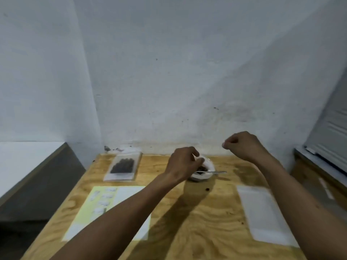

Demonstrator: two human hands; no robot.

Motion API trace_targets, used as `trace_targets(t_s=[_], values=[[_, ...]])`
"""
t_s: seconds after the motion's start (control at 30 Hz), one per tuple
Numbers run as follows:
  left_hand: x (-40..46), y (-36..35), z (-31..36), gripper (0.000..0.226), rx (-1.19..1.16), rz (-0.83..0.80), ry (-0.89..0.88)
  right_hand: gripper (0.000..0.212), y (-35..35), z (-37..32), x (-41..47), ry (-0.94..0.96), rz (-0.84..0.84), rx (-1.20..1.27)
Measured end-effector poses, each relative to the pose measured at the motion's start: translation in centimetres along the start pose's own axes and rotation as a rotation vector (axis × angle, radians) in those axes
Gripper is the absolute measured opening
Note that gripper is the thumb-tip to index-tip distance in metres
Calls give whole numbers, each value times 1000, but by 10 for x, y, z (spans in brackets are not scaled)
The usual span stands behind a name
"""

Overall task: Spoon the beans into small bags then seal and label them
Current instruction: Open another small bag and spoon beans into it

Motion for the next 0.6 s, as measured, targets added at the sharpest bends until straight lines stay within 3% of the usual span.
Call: trace_targets(t_s=[0.13, 0.27, 0.37, 0.5, 0.6], values=[[-11, -62, 41, 40, 80, -197, -114, 33, 17, 75, -25, -265, -90, -202], [-13, -119, 57, 68, 221, -376, -3, 19, 7, 116, -59, -360, -228, -296], [-19, -143, 65, 57, 211, -501, 126, 28, -6, 134, -75, -390, -283, -249], [-23, -152, 68, 47, 201, -501, 203, 40, -14, 146, -76, -404, -184, -225], [-22, -149, 69, 72, 160, -457, 237, 42, -12, 155, -71, -480, -66, 24]])
Point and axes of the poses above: each hand's wrist, its own x-axis towards the middle knuckle, its own y-axis out of the back of the hand, z = x × y, the point moved 2 cm from there along x, towards the middle knuckle, and after that the axes turned 6 degrees about y, right-handed, at the moved point
